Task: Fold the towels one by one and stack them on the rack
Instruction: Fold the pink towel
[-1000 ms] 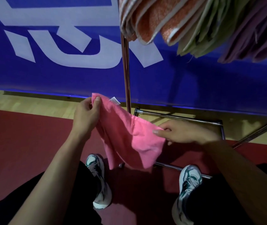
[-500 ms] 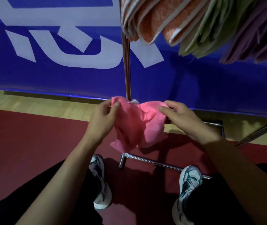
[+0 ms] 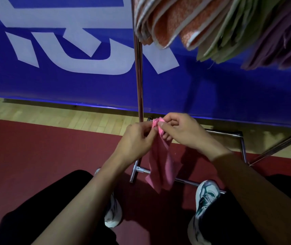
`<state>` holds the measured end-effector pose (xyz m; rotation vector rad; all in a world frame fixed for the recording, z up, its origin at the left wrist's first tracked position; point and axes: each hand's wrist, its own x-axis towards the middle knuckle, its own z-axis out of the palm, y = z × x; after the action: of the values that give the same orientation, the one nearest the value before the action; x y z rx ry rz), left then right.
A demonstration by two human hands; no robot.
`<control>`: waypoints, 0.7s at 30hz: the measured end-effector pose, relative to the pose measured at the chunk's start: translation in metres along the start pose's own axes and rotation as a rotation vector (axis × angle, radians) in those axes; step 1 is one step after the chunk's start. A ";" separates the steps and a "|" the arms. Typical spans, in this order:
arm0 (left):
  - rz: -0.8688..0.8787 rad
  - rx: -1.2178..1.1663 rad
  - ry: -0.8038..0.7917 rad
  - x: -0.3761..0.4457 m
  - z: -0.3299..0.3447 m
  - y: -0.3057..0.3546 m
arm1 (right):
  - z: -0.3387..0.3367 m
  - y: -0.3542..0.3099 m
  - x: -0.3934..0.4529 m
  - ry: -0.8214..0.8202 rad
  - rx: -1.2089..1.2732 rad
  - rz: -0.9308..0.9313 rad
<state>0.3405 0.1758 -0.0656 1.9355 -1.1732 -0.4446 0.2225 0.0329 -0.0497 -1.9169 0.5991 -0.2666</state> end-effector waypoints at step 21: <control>0.134 0.213 -0.036 -0.008 -0.004 -0.010 | 0.006 0.003 -0.009 -0.048 -0.367 -0.090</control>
<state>0.3447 0.1868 -0.0720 2.0194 -1.4121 -0.2935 0.2165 0.0412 -0.0543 -2.3006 0.5588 -0.1745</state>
